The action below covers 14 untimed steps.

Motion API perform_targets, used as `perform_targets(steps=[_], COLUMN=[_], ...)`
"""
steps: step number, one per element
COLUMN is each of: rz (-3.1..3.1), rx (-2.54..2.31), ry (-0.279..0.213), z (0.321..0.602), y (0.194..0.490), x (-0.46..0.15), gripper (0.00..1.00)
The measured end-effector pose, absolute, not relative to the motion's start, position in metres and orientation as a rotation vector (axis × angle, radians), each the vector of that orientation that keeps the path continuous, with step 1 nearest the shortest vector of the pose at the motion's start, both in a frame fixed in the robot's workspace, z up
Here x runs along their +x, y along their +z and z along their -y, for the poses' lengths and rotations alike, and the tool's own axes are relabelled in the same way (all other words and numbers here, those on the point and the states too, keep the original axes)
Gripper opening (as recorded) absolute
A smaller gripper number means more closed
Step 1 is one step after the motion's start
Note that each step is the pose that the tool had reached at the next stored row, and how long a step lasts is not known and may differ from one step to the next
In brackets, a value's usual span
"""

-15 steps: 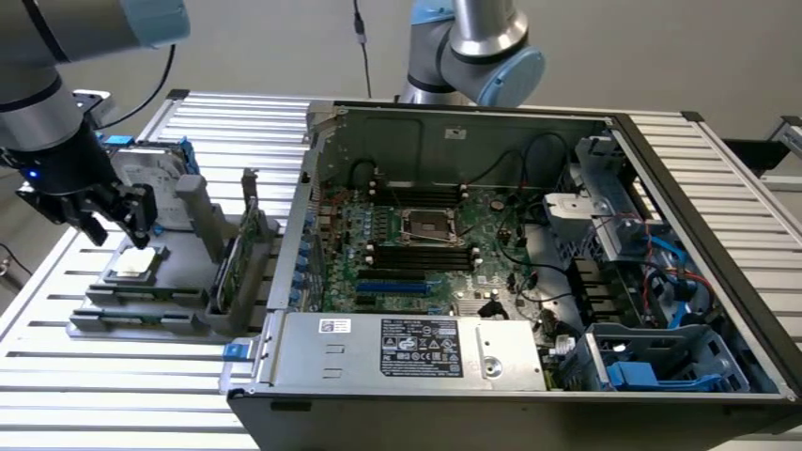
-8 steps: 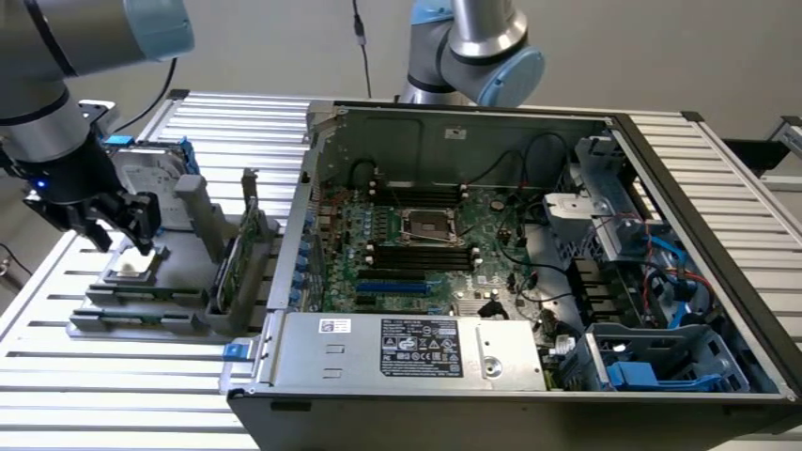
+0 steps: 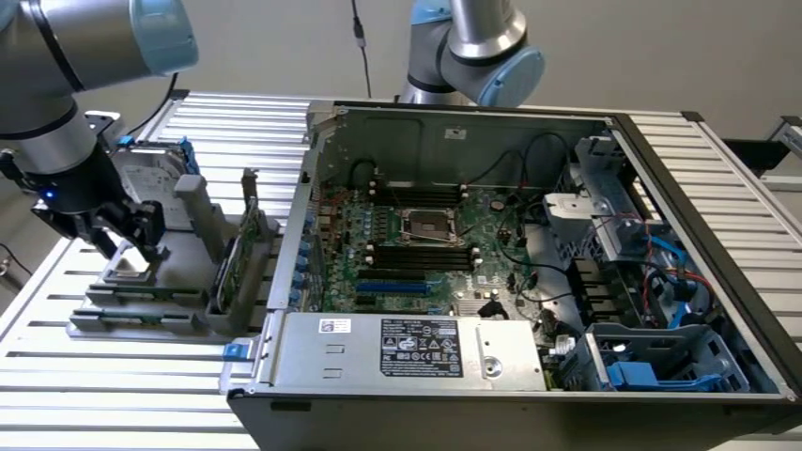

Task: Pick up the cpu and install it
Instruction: 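Pick up the cpu and move it towards the insertion slot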

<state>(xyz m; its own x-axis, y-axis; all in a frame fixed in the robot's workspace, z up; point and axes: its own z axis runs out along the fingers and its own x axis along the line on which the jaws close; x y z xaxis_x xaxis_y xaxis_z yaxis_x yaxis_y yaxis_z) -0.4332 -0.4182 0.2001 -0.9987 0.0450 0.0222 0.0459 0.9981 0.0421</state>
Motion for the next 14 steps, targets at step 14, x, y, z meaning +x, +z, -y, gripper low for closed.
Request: perform_targets(steps=[14], rz=[3.113], rx=[-0.067], ry=[-0.086], z=[0.4182], y=[0.1949], x=[-0.4329], gripper=[0.60])
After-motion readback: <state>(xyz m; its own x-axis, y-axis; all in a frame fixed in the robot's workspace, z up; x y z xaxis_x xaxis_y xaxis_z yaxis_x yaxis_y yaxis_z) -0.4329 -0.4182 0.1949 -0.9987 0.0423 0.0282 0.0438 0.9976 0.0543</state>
